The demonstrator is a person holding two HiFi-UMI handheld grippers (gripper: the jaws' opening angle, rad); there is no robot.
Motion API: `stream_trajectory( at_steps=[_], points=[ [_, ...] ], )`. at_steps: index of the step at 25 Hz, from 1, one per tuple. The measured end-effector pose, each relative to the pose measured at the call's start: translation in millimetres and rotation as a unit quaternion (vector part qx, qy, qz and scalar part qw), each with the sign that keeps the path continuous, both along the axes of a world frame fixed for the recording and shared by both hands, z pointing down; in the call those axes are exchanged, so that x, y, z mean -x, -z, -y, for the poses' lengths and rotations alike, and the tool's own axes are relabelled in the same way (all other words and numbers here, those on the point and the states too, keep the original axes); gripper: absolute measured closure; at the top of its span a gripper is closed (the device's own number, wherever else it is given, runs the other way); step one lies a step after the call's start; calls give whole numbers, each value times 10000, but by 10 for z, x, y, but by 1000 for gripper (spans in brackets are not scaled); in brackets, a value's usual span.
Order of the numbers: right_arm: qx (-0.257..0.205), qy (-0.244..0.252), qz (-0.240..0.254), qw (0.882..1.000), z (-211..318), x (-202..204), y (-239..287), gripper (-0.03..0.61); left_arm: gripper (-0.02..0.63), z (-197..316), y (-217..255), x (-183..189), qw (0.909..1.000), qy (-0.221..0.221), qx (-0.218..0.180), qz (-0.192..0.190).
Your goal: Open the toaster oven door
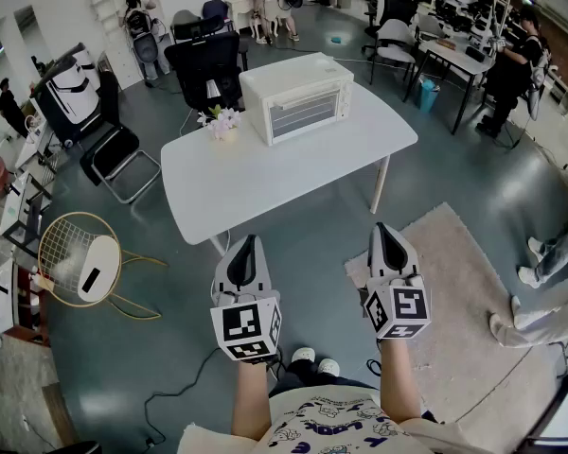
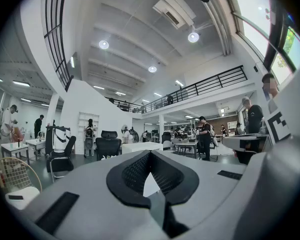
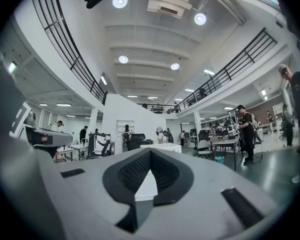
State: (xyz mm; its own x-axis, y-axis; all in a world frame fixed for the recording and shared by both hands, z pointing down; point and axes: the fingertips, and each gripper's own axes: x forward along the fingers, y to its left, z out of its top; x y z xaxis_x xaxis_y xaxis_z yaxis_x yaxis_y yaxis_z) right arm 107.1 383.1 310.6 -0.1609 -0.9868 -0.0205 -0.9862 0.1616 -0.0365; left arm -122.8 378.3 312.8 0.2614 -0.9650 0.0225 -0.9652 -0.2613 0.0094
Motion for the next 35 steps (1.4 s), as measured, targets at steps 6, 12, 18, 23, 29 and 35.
stream_trajectory(
  at_steps=[6, 12, 18, 23, 29, 35],
  points=[
    [-16, 24, -7, 10000, 5, 41, -19, 583, 611, 3, -22, 54, 10000, 43, -12, 35],
    [-5, 98, -35, 9999, 4, 114, -11, 583, 611, -1, -12, 95, 10000, 57, -2, 16],
    [34, 264, 36, 9996, 177, 245, -56, 388, 611, 167, -84, 134, 10000, 38, 47, -34],
    [62, 238, -1, 9997, 378, 317, -102, 314, 611, 382, -150, 222, 10000, 10, 64, -69],
    [86, 158, 64, 9998, 579, 365, -219, 314, 611, 624, -255, 322, 10000, -23, 59, -49],
    [190, 111, 98, 9997, 781, 360, -296, 316, 611, 850, -321, 374, 9999, -9, 146, -40]
  ],
)
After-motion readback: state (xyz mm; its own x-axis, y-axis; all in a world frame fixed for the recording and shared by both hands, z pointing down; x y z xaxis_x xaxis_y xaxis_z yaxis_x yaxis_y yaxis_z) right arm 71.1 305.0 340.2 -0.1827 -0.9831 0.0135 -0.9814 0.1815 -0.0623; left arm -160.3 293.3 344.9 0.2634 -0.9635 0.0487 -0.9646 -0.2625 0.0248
